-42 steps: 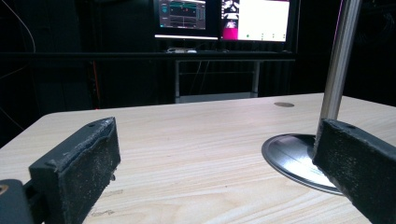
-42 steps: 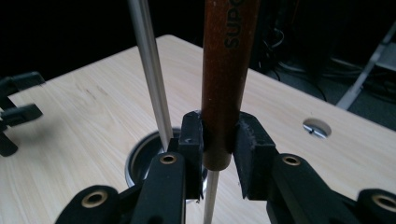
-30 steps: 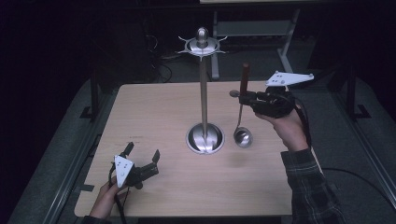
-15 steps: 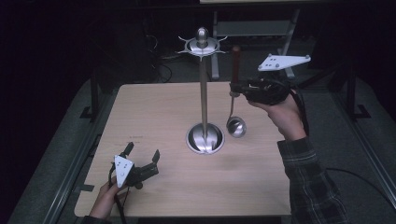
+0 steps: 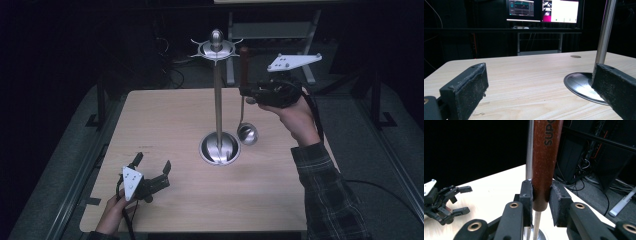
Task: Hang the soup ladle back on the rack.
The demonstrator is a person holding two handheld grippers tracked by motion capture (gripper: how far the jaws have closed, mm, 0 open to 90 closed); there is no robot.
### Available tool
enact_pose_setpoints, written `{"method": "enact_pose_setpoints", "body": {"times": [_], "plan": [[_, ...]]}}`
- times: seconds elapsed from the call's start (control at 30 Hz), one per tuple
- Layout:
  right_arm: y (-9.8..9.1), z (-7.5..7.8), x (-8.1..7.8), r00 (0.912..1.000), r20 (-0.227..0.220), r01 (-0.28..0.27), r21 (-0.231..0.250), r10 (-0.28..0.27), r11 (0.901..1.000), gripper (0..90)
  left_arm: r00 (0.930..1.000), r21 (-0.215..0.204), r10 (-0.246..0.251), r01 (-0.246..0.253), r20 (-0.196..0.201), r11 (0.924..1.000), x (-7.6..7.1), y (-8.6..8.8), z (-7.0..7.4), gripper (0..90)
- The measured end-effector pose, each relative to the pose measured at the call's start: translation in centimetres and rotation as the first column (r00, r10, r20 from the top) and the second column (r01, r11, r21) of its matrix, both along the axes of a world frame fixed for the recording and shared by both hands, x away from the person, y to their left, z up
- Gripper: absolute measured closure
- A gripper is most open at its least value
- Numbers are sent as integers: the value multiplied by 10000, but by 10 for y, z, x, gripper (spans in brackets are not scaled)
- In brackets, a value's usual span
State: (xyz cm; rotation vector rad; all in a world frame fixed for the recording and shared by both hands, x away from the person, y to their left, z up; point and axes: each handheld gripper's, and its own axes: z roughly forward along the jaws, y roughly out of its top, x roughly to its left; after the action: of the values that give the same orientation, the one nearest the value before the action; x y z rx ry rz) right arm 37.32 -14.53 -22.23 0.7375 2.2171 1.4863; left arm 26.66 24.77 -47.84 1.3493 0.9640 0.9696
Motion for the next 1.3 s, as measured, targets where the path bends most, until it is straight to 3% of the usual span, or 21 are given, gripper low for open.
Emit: {"method": "enact_pose_setpoints", "body": {"times": [0.37, 0.73, 1.3], "plan": [[10, -4, 11, 9998, -158, -138, -43, 137, 9999, 731, 10000, 3, -25, 25, -10, 10000, 0, 0, 0, 2], [7, -8, 7, 9997, -152, -170, 12, 171, 9999, 669, 10000, 6, -37, 37, -13, 10000, 0, 0, 0, 2], [-22, -44, -10, 9978, -544, 373, 2, -373, 9993, 531, 10000, -10, -27, 27, 19, 10000, 0, 0, 0, 3]]}}
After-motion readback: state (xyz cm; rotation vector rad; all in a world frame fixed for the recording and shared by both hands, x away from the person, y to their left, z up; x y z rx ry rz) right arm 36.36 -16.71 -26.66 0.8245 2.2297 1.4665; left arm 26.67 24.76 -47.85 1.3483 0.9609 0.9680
